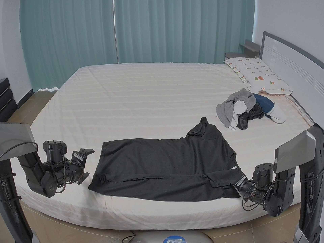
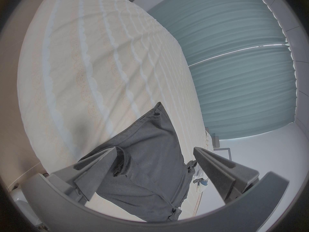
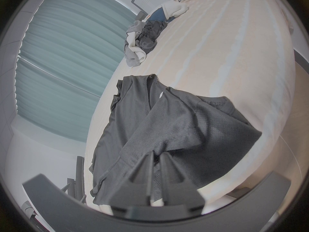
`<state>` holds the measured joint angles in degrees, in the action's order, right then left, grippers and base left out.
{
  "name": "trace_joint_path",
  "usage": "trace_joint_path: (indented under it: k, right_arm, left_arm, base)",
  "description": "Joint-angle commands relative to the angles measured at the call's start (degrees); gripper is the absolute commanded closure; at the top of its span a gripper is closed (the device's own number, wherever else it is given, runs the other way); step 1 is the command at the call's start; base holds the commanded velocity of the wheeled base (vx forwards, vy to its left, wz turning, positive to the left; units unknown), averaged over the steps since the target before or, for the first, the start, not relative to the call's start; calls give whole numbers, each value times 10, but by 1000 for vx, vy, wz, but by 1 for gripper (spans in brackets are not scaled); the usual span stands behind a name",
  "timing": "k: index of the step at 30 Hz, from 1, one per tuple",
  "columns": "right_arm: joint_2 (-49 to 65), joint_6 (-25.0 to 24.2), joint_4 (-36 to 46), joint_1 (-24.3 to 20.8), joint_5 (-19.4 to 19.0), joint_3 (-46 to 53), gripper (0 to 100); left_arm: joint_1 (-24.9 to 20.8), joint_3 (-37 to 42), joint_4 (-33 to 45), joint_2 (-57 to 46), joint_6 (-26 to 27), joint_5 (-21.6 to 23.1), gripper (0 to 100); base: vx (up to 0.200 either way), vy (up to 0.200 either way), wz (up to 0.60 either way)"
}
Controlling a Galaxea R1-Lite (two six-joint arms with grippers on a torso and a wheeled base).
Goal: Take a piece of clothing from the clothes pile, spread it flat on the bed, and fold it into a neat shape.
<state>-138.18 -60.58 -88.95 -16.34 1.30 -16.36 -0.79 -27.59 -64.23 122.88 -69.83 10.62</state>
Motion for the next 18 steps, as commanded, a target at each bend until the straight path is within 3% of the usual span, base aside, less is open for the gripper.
trace_joint_path:
  k: [1,18]
  right_arm:
    - [19,-3,-6,-1,-1,12,100]
    - [81,-20,-6,-14,-7,53,100]
  left_arm:
    - [0,0,0,0,0,0,0]
    - [0,2,0,0,0,0,0]
  base:
    - [0,0,0]
    - [0,0,0]
